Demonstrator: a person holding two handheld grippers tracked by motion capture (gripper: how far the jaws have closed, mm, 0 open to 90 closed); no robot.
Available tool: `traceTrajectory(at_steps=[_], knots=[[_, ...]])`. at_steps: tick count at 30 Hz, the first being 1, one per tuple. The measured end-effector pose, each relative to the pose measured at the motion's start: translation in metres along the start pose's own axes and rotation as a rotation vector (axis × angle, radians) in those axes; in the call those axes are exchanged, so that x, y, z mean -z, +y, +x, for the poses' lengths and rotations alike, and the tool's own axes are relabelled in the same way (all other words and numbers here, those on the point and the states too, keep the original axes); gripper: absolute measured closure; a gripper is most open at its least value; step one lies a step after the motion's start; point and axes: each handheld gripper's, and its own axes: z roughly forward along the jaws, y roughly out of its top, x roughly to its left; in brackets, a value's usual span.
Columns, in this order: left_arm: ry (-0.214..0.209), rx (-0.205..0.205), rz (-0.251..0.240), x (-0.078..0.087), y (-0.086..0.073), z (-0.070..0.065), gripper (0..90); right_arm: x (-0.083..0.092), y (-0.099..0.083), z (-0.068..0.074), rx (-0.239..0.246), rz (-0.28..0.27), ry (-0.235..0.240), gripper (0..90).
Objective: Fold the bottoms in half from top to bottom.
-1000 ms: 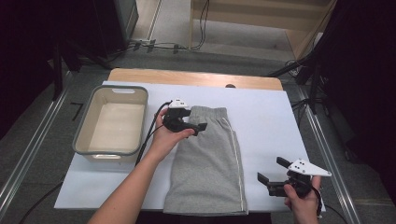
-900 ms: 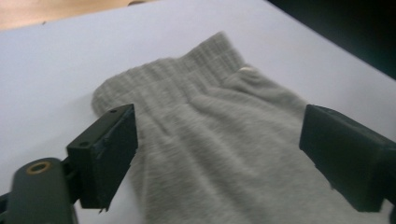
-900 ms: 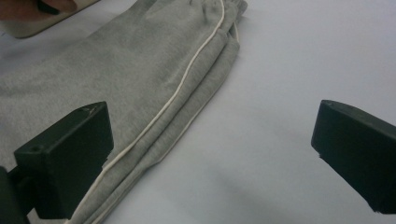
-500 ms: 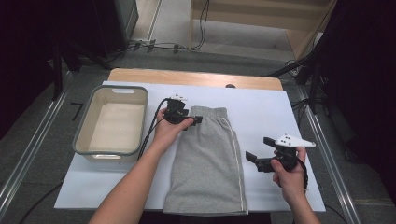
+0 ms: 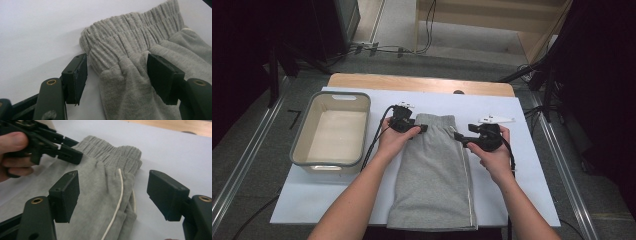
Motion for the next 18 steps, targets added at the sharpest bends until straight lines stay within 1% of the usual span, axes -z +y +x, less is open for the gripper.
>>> traceTrajectory(at_steps=[1, 2, 4, 6, 8, 13, 15, 18], knots=[[-0.002, 0.002, 0.001, 0.000, 0.000, 0.000, 35.3, -0.008, 0.002, -0.002, -0.003, 0.017, -0.010, 25.9], [-0.004, 0.004, 0.002, -0.001, -0.001, 0.000, 35.5, -0.012, 0.003, -0.003, -0.005, 0.022, -0.015, 26.4], [-0.004, 0.006, 0.004, -0.002, -0.001, 0.000, 36.3, -0.023, 0.004, -0.007, -0.025, 0.040, -0.012, 26.6], [-0.007, 0.007, 0.002, -0.003, -0.002, -0.001, 37.3, -0.032, 0.004, -0.009, -0.032, 0.061, -0.019, 27.1], [-0.009, 0.005, 0.000, -0.002, -0.001, -0.001, 37.9, -0.041, 0.003, -0.010, -0.042, 0.081, -0.011, 27.9], [0.000, 0.009, 0.006, -0.002, -0.002, 0.001, 42.8, -0.057, -0.001, -0.015, -0.062, 0.128, -0.005, 28.4], [0.004, 0.010, 0.011, -0.002, -0.003, 0.000, 44.5, -0.062, -0.003, -0.017, -0.055, 0.154, -0.003, 30.2], [0.007, 0.008, 0.020, -0.003, -0.004, 0.001, 46.8, -0.067, -0.007, -0.022, -0.070, 0.178, -0.001, 30.2]])
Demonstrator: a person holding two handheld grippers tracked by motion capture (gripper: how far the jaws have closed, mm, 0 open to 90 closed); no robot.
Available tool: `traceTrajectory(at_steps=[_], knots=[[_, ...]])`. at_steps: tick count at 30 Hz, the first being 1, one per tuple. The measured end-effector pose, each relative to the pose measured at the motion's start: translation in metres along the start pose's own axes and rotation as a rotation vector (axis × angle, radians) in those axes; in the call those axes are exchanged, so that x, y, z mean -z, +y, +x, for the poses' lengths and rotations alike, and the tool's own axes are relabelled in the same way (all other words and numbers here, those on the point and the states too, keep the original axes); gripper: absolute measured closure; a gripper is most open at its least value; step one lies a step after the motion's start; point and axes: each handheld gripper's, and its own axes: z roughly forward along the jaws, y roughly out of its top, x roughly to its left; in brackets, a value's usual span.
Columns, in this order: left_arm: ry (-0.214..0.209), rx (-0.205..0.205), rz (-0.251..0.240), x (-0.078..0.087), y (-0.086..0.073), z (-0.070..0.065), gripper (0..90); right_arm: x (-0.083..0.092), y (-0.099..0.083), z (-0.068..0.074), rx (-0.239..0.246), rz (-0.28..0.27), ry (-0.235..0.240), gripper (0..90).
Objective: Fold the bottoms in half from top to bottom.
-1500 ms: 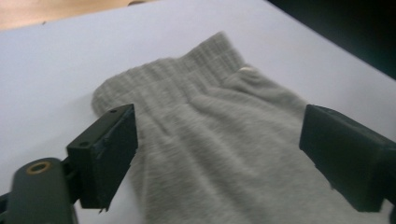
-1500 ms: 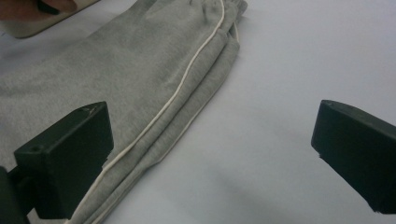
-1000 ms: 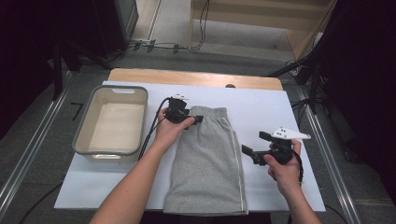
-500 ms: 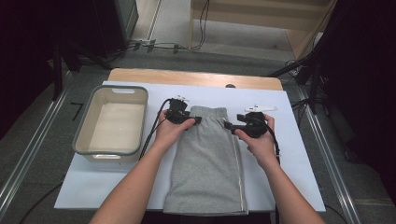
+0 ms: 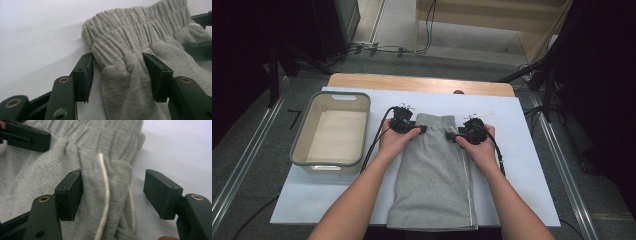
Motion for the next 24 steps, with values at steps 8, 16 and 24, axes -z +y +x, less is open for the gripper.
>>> traceTrajectory(at_steps=[8, 16, 24], knots=[[-0.009, 0.002, 0.001, 0.000, -0.001, 0.002, 49.4, -0.003, 0.000, 0.002, 0.013, -0.003, -0.003, 31.0], [-0.012, 0.028, 0.016, 0.002, -0.001, 0.002, 54.2, -0.006, 0.001, 0.008, 0.022, -0.005, 0.028, 41.3], [-0.019, 0.055, 0.007, 0.001, -0.003, 0.002, 61.0, -0.006, 0.001, 0.010, 0.037, 0.008, -0.009, 50.6]])
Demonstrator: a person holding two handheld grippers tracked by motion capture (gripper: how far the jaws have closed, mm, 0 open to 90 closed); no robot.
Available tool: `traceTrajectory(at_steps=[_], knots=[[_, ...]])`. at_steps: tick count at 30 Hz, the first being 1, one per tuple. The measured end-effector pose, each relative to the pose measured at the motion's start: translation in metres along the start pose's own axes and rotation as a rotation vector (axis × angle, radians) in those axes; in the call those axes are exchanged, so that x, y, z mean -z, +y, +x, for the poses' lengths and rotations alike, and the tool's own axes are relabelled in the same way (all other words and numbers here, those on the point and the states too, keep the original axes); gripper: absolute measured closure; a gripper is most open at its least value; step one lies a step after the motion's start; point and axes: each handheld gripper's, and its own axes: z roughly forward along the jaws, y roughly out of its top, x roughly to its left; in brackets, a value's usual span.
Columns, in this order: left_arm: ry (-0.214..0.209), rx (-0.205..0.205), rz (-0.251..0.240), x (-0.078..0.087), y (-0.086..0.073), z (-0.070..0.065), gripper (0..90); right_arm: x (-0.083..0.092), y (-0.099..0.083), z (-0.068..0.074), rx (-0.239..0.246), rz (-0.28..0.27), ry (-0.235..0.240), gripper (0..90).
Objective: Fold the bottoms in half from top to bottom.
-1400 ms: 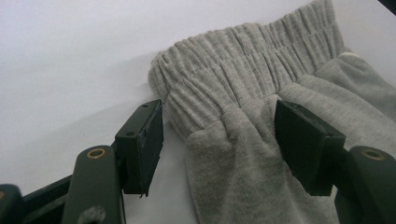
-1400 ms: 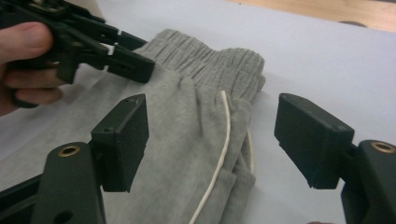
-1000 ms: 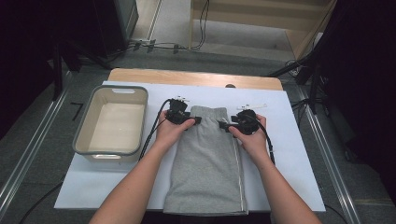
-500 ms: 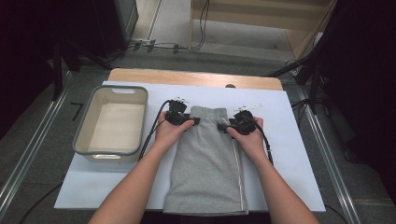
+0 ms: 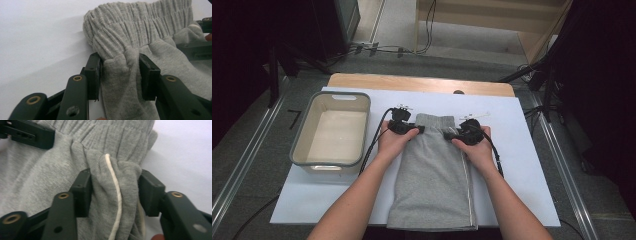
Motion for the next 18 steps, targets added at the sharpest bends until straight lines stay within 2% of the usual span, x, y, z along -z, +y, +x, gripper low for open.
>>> traceTrajectory(at_steps=[5, 10, 14, 18], knots=[[-0.009, 0.007, 0.003, -0.001, 0.000, 0.001, 67.9, 0.000, 0.001, 0.000, 0.010, 0.012, -0.033, 61.9], [-0.035, -0.004, -0.022, 0.004, 0.001, 0.002, 78.2, 0.003, 0.004, -0.001, -0.011, 0.023, -0.011, 75.4], [-0.034, -0.033, -0.052, 0.008, 0.005, -0.002, 81.1, 0.010, 0.008, -0.002, -0.006, 0.005, -0.002, 79.2], [-0.036, -0.034, -0.098, 0.014, 0.012, -0.005, 81.5, 0.018, 0.016, -0.005, -0.016, -0.027, 0.006, 79.8]])
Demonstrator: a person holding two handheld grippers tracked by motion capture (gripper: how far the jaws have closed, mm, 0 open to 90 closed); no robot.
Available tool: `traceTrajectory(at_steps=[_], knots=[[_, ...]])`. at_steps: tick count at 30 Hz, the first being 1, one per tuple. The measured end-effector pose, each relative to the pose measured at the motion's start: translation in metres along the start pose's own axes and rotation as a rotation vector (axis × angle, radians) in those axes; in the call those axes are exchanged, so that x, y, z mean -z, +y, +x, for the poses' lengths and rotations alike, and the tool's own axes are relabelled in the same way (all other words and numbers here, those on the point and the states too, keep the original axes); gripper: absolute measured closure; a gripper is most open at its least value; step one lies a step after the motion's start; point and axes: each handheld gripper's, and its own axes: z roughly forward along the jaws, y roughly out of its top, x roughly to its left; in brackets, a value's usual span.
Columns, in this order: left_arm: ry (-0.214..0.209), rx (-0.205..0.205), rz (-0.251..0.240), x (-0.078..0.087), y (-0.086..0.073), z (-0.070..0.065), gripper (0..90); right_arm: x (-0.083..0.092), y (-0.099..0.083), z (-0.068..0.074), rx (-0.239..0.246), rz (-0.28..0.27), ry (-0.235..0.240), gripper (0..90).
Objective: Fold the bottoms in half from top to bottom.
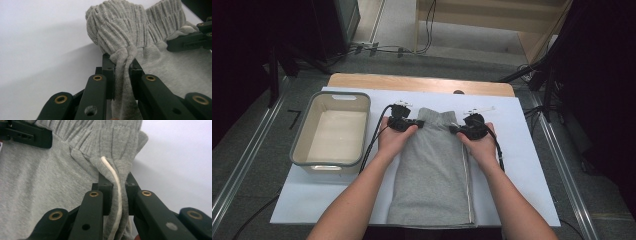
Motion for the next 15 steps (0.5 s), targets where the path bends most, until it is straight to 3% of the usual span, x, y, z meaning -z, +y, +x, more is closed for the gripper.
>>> traceTrajectory(at_steps=[15], knots=[[0.025, -0.110, -0.126, 0.025, 0.050, -0.009, 81.0, 0.030, 0.040, -0.001, 0.042, -0.165, -0.014, 80.2]])
